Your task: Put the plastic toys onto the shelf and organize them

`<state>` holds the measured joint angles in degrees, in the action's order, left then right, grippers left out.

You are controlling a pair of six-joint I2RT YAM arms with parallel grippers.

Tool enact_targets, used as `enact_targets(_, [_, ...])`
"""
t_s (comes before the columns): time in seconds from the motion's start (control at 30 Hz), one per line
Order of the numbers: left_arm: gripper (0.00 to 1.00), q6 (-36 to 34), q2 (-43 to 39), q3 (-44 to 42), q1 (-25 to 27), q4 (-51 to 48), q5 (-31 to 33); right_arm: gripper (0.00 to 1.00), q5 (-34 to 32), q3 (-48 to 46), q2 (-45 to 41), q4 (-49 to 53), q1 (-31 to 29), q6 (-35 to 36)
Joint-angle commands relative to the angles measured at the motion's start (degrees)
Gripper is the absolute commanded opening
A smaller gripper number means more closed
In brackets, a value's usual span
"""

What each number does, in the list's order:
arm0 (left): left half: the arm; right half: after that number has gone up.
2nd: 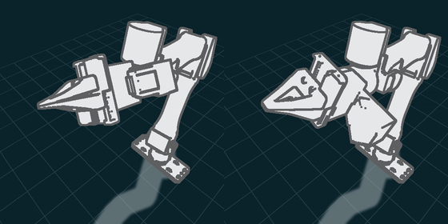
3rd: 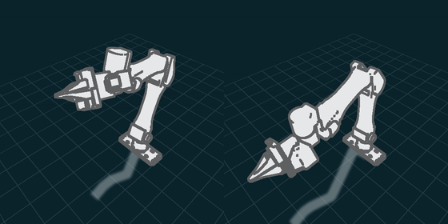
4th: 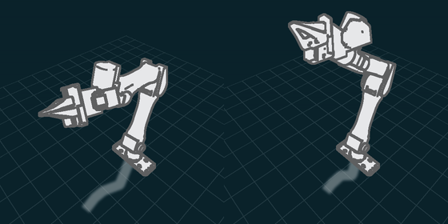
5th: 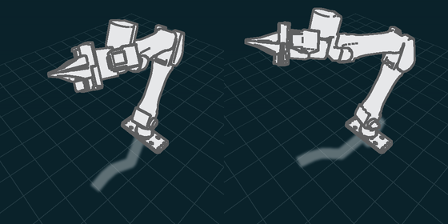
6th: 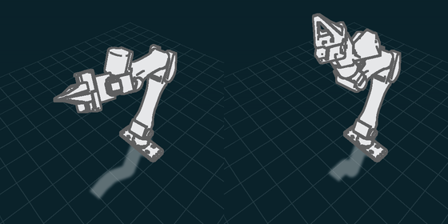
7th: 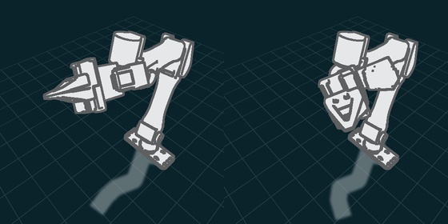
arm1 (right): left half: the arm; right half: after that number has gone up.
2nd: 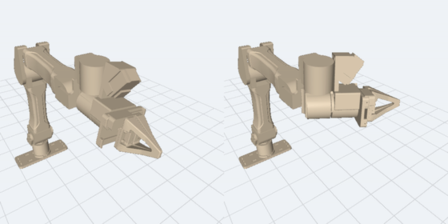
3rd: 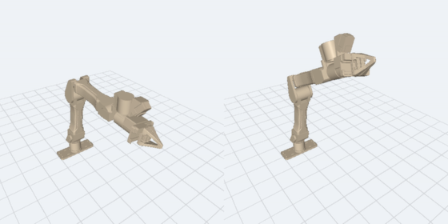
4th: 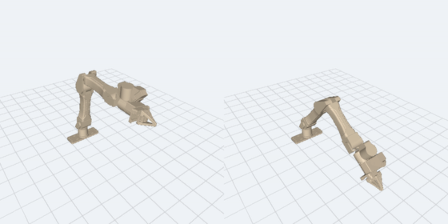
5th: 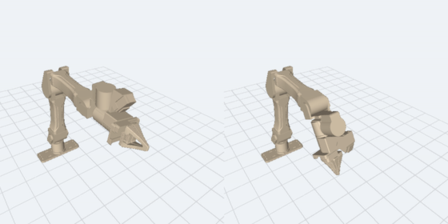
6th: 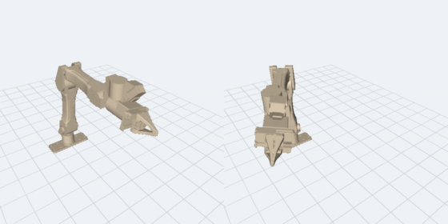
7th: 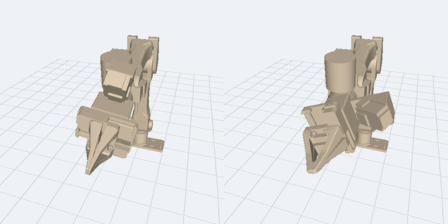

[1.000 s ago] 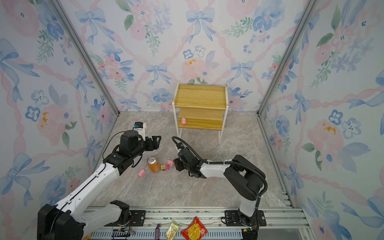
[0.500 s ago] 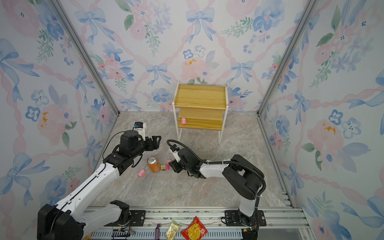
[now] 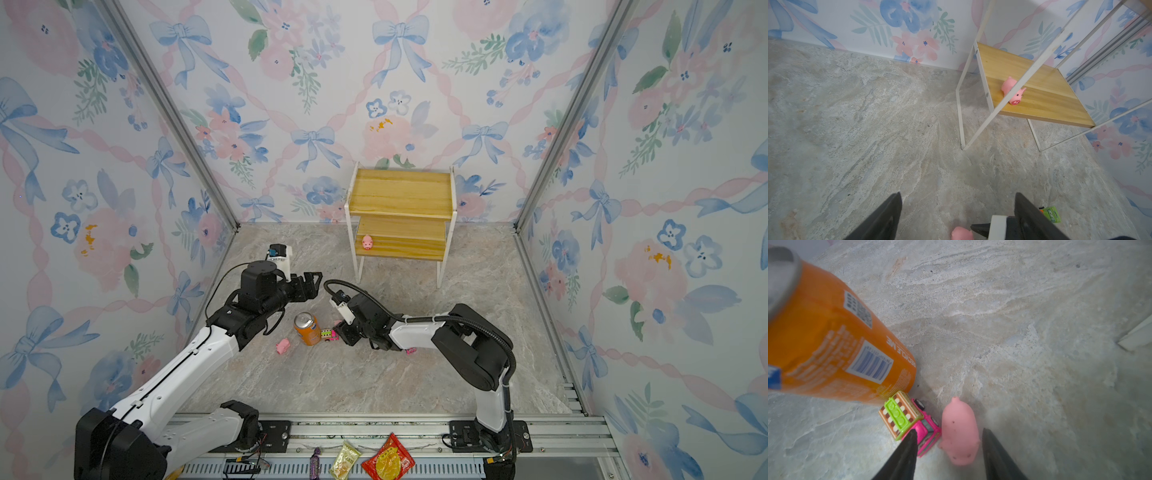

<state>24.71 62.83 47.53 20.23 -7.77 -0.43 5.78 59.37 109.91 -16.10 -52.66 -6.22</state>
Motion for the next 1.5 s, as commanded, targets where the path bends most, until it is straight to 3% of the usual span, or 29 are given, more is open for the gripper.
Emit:
enact_targets(0.0, [0.86,-0.9,0.4,-0.8,-0.4,0.5,0.7,0.51,0.2,2.0,1.7,3.4,-0.1,0.8])
enact_targets(0.53, [0.86,-0.8,0.3,-0.8,-0.6,0.5,0.4,0.43,-1.6,6.4,4.5,9.1,0.3,0.1])
enact_targets(1.0, [0.86,-0.6,0.5,-0.7,-0.6,0.4,0.0,0.43,-2.8,4.8,2.2,10.1,0.3,0.8])
enact_targets(1.47, [0.86,-0.6,0.3,-0.7,-0.6,0.4,0.1,0.30,-3.5,2.2,-0.6,7.8,0.3,0.4])
